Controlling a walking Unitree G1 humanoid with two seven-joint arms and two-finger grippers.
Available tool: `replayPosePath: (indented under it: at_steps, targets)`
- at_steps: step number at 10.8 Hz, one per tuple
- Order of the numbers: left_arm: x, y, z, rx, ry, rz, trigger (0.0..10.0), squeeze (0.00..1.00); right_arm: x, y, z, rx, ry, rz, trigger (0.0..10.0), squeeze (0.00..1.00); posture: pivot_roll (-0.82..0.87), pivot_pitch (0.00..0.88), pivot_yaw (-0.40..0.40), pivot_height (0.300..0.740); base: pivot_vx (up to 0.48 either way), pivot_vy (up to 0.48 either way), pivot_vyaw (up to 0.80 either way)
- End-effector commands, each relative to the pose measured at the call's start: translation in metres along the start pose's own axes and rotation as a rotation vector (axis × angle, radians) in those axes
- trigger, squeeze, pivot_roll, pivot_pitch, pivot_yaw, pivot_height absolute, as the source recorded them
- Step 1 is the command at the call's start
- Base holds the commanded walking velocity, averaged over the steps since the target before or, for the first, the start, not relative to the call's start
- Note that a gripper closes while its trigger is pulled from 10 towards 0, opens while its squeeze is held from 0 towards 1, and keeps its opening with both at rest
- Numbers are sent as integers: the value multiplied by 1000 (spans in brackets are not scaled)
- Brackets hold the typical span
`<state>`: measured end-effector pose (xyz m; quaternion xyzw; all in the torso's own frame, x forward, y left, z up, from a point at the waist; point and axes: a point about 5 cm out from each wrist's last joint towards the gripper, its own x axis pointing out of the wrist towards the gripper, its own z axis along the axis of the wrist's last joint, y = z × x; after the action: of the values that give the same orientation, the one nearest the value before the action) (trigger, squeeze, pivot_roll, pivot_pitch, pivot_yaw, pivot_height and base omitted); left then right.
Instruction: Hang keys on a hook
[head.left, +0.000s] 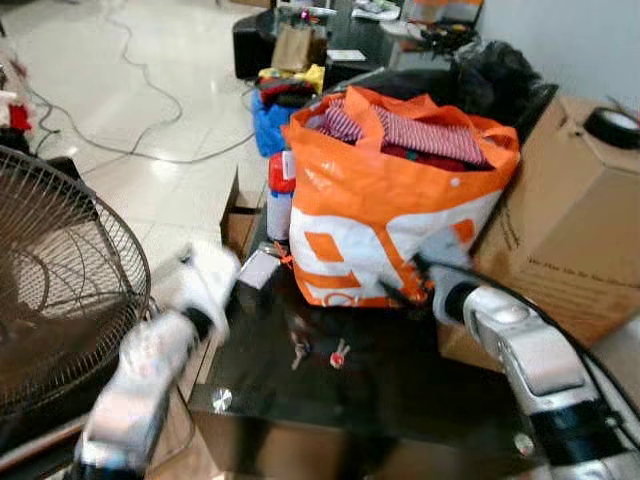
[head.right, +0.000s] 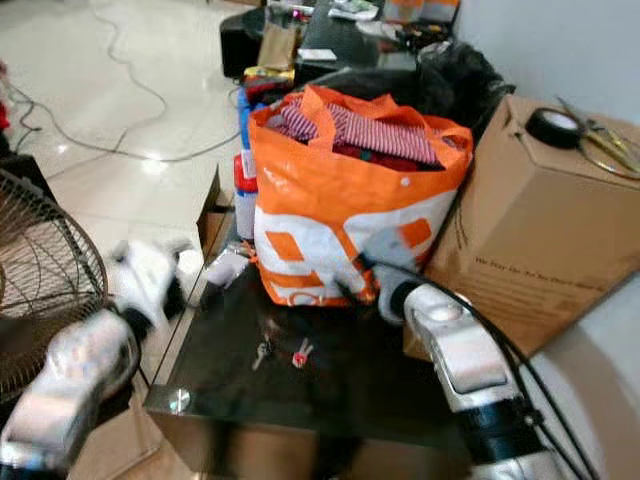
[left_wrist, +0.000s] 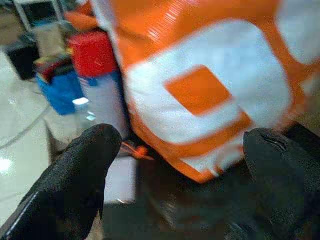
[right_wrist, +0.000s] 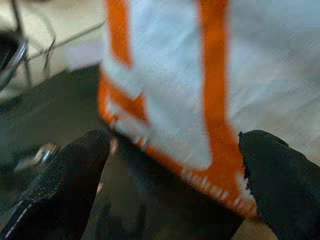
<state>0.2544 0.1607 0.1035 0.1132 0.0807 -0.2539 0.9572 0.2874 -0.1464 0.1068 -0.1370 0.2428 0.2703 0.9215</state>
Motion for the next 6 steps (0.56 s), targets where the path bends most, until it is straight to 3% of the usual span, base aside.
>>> replayPosePath:
  at_steps: [1,3,6]
  targets:
    - [-4,-10,-3,22,23,-75,10000,0,0,7,-10,-40,106,59,10000,0,-120,0,-94,740,0,0,0]
    - [-12,-22,-16,36,87,-169,10000,0,9,22,-26,-89,195,148,10000,0,-159,0,-86,740,0,0,0]
    - [-29,-36,-30,114,194,-310,10000,0,39,44,-34,-15,172,173,10000,0,-134,0,-106,740,0,0,0]
